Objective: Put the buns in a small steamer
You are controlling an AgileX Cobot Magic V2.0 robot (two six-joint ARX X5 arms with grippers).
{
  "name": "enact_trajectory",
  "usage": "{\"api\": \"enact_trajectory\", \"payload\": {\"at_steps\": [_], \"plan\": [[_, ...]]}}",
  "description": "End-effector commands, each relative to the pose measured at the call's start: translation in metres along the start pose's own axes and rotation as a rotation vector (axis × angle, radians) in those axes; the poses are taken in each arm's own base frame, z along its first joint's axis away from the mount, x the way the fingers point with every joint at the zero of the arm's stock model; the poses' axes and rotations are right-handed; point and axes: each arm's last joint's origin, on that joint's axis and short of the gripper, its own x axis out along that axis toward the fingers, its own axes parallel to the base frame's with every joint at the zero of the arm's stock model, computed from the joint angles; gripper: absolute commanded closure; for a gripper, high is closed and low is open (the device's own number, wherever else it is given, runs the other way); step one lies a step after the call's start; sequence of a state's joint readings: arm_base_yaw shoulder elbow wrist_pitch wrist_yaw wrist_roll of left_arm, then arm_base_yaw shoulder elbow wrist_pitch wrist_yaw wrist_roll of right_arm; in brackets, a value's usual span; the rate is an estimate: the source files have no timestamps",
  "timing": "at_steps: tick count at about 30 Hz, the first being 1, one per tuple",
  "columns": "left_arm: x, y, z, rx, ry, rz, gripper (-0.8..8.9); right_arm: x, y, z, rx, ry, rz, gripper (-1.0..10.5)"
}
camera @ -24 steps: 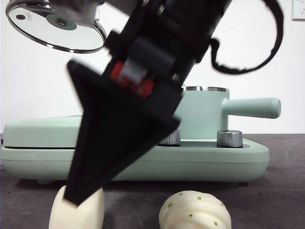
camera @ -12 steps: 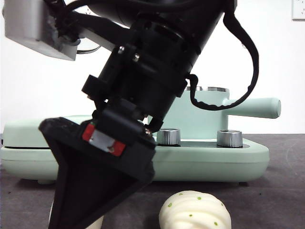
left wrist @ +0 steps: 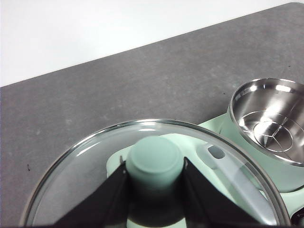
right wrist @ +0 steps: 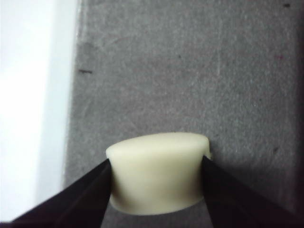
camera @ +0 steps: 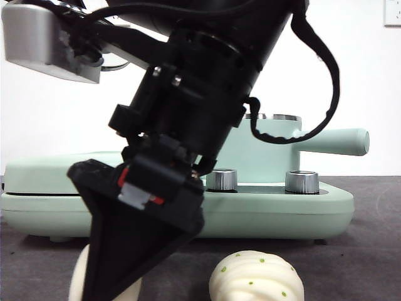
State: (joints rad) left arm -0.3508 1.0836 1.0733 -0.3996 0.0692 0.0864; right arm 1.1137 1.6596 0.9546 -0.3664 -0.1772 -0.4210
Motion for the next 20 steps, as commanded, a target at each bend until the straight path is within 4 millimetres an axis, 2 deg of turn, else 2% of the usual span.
{"api": "enact_trajectory", "payload": {"at_steps": [1,6,14,20], "plan": [[-0.005,0.000,0.010,0.015,-0.057,0.003,8.03,-0.002,0.004,0.000,0.050,0.038,0.001,6.8],[-0.005,0.000,0.010,0.015,-0.057,0.003,8.03,-0.022,0.005,0.002,0.118,0.012,-0.026,6.8],[-0.005,0.000,0.010,0.015,-0.057,0.003,8.03,-0.069,0.003,0.009,0.223,-0.125,-0.119,6.9],[-0.005,0.000,0.010,0.015,-0.057,0.003,8.03,-0.117,-0.001,0.010,0.288,-0.168,-0.265,6.9]]}}
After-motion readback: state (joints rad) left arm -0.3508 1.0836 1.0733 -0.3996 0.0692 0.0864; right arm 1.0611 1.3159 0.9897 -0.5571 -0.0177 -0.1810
